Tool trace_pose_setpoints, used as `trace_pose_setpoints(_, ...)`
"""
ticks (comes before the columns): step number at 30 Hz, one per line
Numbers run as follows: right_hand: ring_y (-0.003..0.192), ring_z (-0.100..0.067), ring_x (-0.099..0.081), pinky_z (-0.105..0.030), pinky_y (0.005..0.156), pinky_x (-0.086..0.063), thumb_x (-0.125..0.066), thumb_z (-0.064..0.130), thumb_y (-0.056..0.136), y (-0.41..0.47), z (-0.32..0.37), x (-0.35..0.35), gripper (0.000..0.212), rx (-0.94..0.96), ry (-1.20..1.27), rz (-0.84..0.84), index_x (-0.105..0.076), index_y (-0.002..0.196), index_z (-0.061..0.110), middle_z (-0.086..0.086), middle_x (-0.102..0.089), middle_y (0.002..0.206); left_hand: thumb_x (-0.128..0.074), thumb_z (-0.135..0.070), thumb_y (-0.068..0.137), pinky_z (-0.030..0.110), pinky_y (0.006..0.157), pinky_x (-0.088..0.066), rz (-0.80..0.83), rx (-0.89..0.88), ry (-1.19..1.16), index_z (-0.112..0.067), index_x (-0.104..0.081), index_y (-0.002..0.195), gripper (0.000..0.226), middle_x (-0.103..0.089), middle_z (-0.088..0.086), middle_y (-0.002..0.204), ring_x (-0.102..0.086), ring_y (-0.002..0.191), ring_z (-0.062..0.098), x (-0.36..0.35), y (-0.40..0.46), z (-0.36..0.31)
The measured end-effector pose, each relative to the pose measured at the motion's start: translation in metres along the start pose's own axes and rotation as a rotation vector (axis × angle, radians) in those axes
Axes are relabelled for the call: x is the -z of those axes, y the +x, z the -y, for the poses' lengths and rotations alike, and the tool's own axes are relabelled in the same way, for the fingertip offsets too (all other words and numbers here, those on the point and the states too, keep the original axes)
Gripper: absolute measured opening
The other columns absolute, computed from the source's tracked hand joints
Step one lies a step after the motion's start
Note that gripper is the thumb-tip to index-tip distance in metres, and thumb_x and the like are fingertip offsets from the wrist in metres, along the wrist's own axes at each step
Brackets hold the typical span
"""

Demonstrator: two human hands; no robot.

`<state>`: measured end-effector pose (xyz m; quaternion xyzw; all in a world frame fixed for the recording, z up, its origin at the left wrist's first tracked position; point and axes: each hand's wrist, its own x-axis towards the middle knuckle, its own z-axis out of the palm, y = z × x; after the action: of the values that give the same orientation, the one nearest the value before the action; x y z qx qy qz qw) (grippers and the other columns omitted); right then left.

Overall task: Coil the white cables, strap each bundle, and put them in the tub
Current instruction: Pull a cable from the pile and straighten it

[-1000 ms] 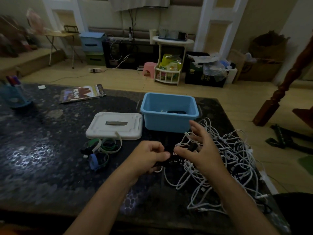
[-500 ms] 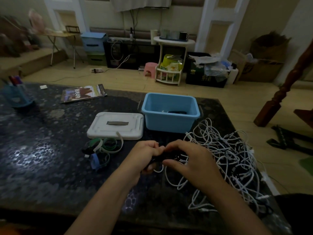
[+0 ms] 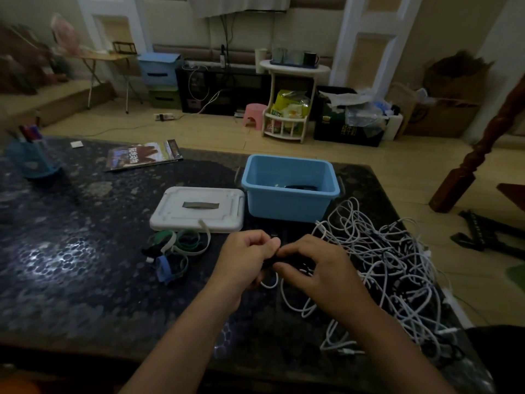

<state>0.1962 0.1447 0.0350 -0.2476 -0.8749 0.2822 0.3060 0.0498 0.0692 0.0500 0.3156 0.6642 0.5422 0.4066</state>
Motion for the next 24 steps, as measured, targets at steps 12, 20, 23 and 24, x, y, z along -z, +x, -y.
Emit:
trace_pose_setpoints(12, 0.082, 0.0, -0.066, -0.012, 0.072, -0.048, -0.077, 0.034, 0.086, 0.0018, -0.0011, 0.0055, 0.014, -0.113, 0.004, 0.016, -0.076, 0.098, 0.025, 0.013, -0.072, 0.089, -0.07, -0.018, 0.091, 0.03, 0.057, -0.047, 0.026, -0.323, 0.244, -0.02, -0.075, 0.067, 0.025, -0.067, -0.001, 0.059, -0.06, 0.056, 0.013, 0.0053, 0.0039, 0.0065)
trace_pose_setpoints(20, 0.089, -0.006, -0.06, -0.031, 0.079, -0.05, -0.063, 0.046, 0.093, 0.002, 0.0016, 0.0073, 0.023, -0.157, -0.239, 0.046, -0.068, 0.102, 0.026, 0.011, -0.066, 0.096, -0.069, -0.023, 0.092, 0.033, 0.061, -0.051, 0.059, -0.416, 0.399, -0.023, -0.077, 0.073, 0.021, -0.07, -0.006, 0.063, -0.063, 0.06, 0.007, 0.0069, 0.0056, 0.0055)
trace_pose_setpoints(23, 0.087, -0.007, -0.06, -0.034, 0.078, -0.051, -0.062, 0.045, 0.093, 0.0023, 0.0033, 0.0059, 0.02, -0.176, -0.23, 0.029, -0.066, 0.099, 0.026, 0.011, -0.066, 0.093, -0.07, -0.021, 0.091, 0.029, 0.06, -0.051, 0.045, -0.425, 0.398, -0.02, -0.076, 0.074, 0.018, -0.07, -0.006, 0.063, -0.062, 0.059, 0.005, 0.0074, 0.0063, 0.0036)
trace_pose_setpoints(24, 0.086, -0.007, -0.061, -0.035, 0.077, -0.051, -0.063, 0.045, 0.093, 0.0022, 0.0036, 0.0057, 0.019, -0.187, -0.217, 0.03, -0.066, 0.098, 0.026, 0.011, -0.067, 0.092, -0.07, -0.021, 0.091, 0.027, 0.059, -0.051, 0.045, -0.43, 0.397, -0.02, -0.076, 0.074, 0.017, -0.07, -0.006, 0.063, -0.063, 0.059, 0.004, 0.0077, 0.0066, 0.0032)
